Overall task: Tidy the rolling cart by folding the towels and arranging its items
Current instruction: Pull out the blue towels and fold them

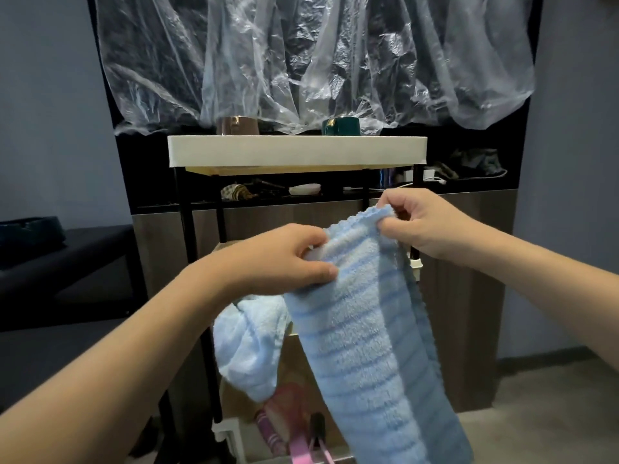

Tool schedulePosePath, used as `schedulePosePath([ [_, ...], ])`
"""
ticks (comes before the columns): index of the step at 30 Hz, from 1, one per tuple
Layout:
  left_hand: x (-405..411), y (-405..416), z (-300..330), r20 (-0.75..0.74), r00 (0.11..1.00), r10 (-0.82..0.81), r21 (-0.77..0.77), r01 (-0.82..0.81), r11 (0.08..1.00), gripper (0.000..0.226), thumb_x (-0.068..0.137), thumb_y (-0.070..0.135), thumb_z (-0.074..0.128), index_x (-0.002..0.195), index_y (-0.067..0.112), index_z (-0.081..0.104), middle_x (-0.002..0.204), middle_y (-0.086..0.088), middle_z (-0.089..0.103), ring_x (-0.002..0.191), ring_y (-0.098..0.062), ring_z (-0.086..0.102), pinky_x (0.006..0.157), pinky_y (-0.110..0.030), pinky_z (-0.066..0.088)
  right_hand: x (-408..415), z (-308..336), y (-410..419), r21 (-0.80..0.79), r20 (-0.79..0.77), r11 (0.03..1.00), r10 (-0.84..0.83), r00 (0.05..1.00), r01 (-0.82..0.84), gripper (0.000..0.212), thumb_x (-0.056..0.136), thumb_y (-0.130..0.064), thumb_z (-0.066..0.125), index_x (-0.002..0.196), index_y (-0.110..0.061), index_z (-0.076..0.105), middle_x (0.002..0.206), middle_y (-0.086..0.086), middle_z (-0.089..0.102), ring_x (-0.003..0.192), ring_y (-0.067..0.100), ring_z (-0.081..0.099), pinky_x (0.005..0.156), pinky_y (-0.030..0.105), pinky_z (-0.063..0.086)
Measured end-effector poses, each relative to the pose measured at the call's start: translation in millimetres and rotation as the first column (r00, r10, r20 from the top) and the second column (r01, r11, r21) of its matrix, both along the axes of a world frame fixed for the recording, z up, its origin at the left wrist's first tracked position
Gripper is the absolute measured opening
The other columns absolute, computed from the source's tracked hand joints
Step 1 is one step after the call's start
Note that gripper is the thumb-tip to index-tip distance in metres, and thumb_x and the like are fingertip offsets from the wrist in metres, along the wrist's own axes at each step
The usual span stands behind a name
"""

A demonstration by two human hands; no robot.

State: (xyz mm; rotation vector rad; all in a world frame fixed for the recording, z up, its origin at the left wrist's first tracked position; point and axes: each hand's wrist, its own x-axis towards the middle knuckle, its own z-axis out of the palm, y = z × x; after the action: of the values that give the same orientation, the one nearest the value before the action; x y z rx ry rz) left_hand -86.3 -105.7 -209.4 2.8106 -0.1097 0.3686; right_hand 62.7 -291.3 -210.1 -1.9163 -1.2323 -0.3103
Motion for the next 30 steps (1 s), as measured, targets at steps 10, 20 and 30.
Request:
schedulePosePath([
  [10,7.4,-3.3,-4.6,0.753,0.654,-0.070,0.591,-0.625,0.510,0.024,0.071,0.004,0.024,0.076,0.014,0.045,0.060,-0.008,0.039,0.076,-0.030,0.047,0.083,-0.043,0.032,9.3,9.9,19.4,0.261,0.048,0.965,-0.030,0.998,0.017,0.034,0.090,-0.004,0.053,0.120,-0.021,0.054,0.102,-0.005,0.065,0.091,0.008,0.062,0.076,0.015,0.048],
  [20,68.2,33.4,-30.8,0.348,0.827,0.442,-0.533,-0.213,0.819,0.015,0.079,0.003,0.051,0.086,0.015,0.045,0.091,-0.006,0.055,0.081,-0.024,0.048,0.064,-0.034,0.041,30.0,-5.2,51.9,-0.159,0.160,0.885,-0.413,0.896,0.437,0.017,0.085,-0.005,0.044,0.094,-0.009,0.057,0.093,0.009,0.059,0.084,0.027,0.056,0.066,0.035,0.045],
  [30,96.5,47.8,-14.0,0.146,0.892,0.427,-0.850,-0.107,0.515,0.064,0.074,0.005,0.073,0.126,0.013,0.037,0.100,-0.011,0.062,0.085,-0.024,0.067,0.077,-0.043,0.059,50.9,8.6,54.5,-0.316,-0.301,0.946,-0.178,0.937,0.078,0.038,0.084,-0.045,0.068,0.085,-0.007,0.066,0.080,0.008,0.066,0.071,0.020,0.056,0.068,0.032,0.043],
])
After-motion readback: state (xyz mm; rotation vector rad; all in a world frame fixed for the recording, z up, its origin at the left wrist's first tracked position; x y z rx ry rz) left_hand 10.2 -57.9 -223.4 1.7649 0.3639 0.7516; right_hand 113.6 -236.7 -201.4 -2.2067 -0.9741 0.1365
